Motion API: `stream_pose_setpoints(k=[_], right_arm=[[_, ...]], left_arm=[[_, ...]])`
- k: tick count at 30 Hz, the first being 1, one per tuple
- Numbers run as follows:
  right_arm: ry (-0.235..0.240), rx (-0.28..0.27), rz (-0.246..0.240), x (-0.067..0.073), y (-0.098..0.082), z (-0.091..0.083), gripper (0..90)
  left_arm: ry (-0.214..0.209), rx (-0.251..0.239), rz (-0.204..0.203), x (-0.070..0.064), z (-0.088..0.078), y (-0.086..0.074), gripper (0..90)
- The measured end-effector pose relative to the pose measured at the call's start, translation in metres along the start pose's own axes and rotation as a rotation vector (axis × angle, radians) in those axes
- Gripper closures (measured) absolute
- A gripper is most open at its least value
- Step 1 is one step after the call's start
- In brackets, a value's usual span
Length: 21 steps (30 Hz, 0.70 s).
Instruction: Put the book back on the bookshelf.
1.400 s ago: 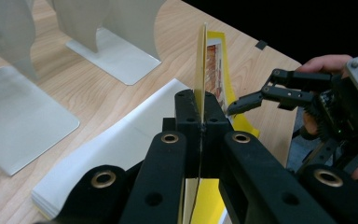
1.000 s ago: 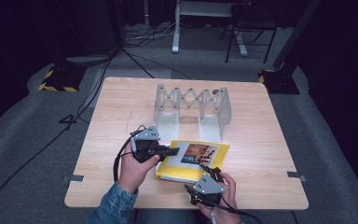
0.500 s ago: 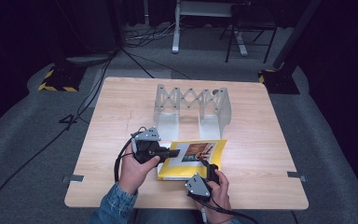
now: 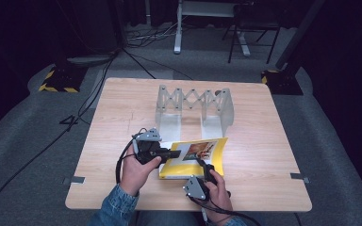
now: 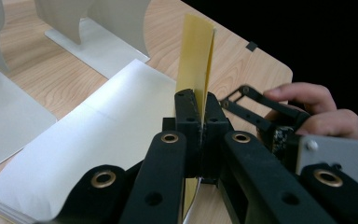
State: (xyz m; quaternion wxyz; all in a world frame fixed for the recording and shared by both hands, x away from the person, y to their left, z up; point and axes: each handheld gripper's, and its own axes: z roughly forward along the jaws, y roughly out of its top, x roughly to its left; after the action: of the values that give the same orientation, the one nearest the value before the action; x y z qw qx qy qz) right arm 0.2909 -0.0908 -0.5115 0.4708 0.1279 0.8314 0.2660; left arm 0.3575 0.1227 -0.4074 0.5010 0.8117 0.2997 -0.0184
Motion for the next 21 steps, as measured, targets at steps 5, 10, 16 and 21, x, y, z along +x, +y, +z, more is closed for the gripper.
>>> stream_pose_setpoints(k=[5, 10, 16, 21], right_arm=[[0.04, 0.02, -0.103, 0.006, 0.007, -0.005, 61.3], [0.034, 0.026, -0.12, 0.003, 0.01, -0.01, 69.3], [0.043, 0.011, -0.107, -0.007, 0.018, -0.022, 72.9], [0.059, -0.005, -0.068, -0.016, 0.023, -0.031, 76.1]], left_arm=[[0.048, 0.003, 0.001, 0.002, 0.002, -0.002, 87.8], [0.12, -0.04, -0.032, 0.01, -0.005, -0.005, 75.5], [0.209, -0.077, -0.089, 0.019, -0.012, -0.012, 49.5], [0.277, -0.139, -0.101, 0.022, -0.028, -0.015, 38.9]])
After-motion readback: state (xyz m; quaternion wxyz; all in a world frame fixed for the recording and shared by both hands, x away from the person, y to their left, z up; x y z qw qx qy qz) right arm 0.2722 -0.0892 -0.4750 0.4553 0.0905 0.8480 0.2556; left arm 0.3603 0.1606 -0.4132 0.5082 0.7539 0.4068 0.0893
